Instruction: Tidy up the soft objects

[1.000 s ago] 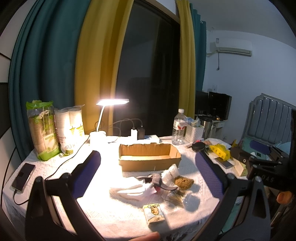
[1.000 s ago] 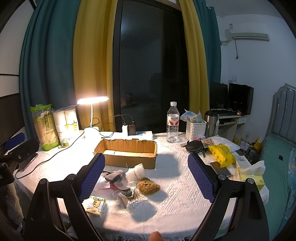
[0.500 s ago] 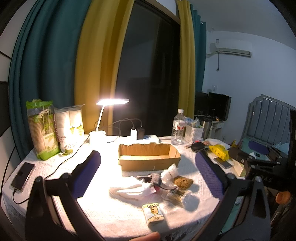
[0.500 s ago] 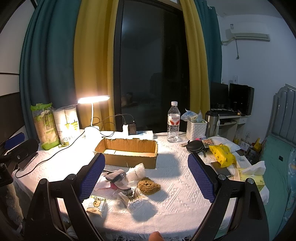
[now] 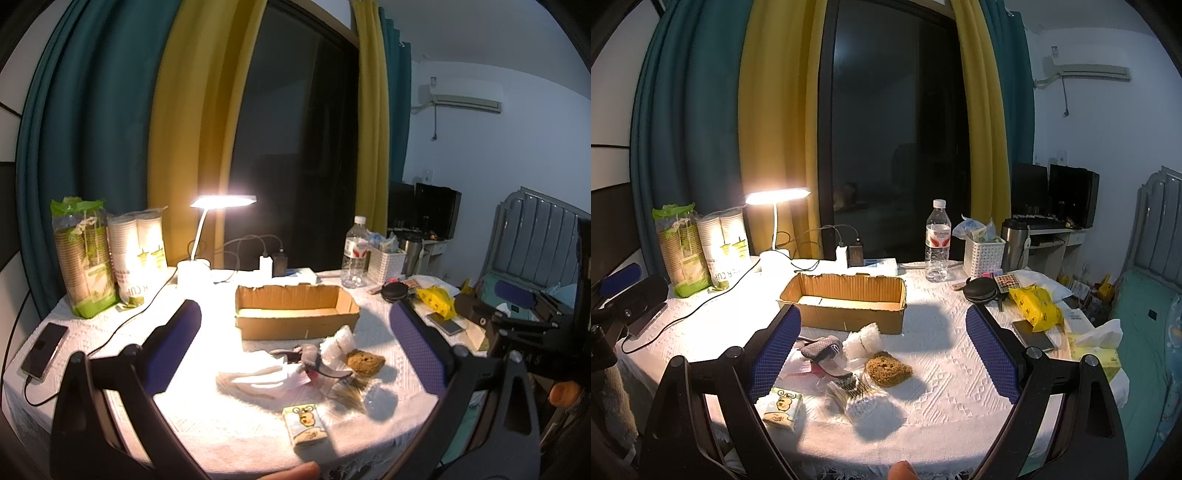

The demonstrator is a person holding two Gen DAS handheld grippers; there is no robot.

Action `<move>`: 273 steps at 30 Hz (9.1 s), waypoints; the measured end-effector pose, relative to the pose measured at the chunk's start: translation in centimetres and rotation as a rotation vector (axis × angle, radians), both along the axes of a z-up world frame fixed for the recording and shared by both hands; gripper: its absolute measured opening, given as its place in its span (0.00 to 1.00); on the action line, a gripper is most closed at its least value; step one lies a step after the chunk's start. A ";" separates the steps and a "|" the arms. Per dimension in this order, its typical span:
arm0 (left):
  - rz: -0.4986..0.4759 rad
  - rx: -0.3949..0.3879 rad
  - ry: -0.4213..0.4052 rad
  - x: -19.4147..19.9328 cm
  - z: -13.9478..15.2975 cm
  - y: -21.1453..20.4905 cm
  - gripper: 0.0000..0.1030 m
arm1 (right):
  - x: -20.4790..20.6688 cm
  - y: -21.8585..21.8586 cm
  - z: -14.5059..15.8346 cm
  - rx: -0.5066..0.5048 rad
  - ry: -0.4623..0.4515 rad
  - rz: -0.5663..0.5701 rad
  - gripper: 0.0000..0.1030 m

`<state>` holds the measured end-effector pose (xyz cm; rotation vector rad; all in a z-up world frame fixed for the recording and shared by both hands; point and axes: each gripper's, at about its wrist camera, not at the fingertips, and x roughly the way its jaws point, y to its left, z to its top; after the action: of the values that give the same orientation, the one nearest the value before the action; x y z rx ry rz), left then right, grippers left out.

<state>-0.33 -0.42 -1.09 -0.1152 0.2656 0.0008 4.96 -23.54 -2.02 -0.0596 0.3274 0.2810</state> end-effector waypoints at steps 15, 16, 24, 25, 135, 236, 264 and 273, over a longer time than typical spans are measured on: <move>0.004 -0.016 0.071 1.9 -1.7 0.4 0.99 | 0.9 0.5 -1.3 0.001 0.040 0.022 0.90; 0.003 -0.015 0.095 2.5 -2.3 0.3 1.00 | 1.4 0.6 -1.5 -0.001 0.049 0.026 0.90; -0.039 -0.012 0.306 8.2 -8.0 -0.3 0.99 | 5.3 1.2 -6.0 -0.030 0.184 0.043 0.90; -0.048 -0.013 0.330 8.8 -8.8 -0.5 0.99 | 5.8 1.1 -6.7 -0.034 0.203 0.042 0.90; -0.095 -0.104 0.373 25.8 -10.3 0.4 0.73 | 22.9 2.8 -9.9 -0.044 0.331 0.169 0.66; -0.072 -0.017 0.345 25.9 -9.1 4.5 0.59 | 21.3 6.0 -8.5 -0.091 0.276 0.224 0.56; -0.019 -0.090 0.439 32.2 -13.4 8.4 0.78 | 29.5 13.6 -10.7 -0.061 0.308 0.296 0.79; 0.001 -0.072 0.412 30.1 -12.1 8.5 0.79 | 27.5 12.8 -9.6 -0.053 0.280 0.281 0.81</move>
<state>29.79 8.10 -13.18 -0.1866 0.6779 0.0159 32.50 -10.77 -11.60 -0.1197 0.6065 0.5612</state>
